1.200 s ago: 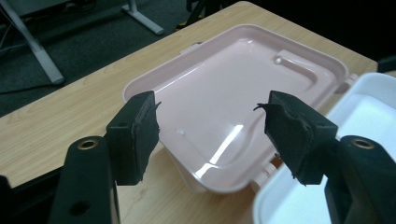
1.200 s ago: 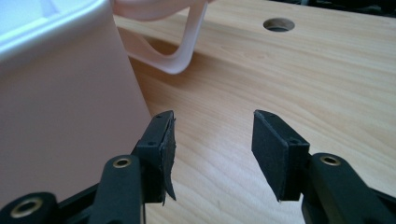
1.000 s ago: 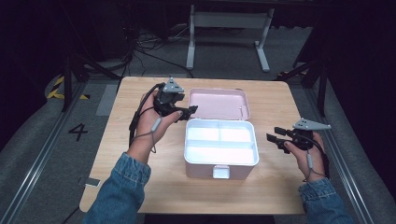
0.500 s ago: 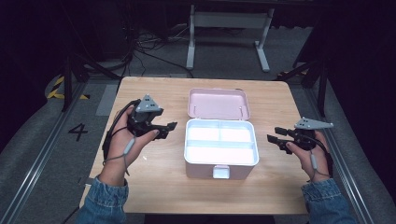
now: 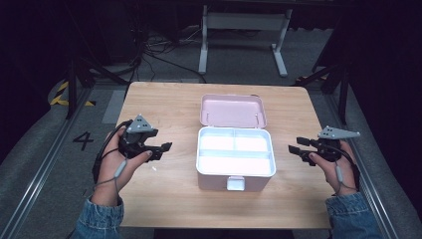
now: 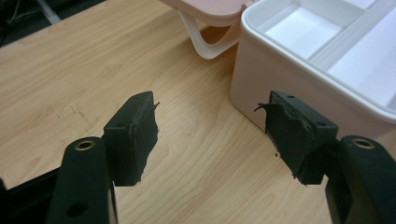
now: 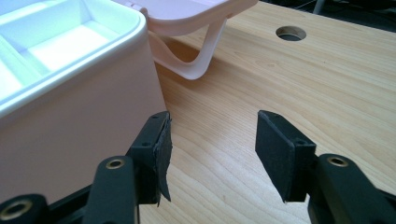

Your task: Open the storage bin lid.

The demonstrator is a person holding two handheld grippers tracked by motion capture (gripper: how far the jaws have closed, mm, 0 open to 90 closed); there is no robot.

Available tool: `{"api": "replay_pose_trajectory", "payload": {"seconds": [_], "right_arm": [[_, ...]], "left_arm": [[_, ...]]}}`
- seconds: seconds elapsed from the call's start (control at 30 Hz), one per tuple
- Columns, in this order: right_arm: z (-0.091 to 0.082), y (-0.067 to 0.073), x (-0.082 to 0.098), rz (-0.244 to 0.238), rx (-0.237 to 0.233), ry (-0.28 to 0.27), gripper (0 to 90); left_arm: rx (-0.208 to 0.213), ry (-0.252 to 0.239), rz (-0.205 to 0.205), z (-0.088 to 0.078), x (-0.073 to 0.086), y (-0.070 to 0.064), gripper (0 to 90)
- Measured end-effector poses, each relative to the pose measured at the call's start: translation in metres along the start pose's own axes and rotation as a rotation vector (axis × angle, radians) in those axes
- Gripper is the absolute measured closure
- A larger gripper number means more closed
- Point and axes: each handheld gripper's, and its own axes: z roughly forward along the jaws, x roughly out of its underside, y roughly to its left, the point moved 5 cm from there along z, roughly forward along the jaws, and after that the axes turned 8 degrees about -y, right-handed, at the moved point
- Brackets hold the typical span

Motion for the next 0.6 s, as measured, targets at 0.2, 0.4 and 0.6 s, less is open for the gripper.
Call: {"api": "replay_pose_trajectory", "payload": {"seconds": [0.2,0.4,0.6], "right_arm": [[-0.002,-0.003,0.002,0.009,0.001,0.009,46.6],[-0.003,-0.005,0.004,0.016,0.002,0.021,46.3],[-0.001,-0.009,0.009,0.028,0.0,0.045,45.9]], "left_arm": [[-0.012,0.061,-0.02,0.007,0.019,0.006,32.9],[-0.098,0.101,-0.04,0.022,0.036,0.012,32.2],[-0.094,0.186,-0.067,0.032,0.052,0.018,30.6]]}}
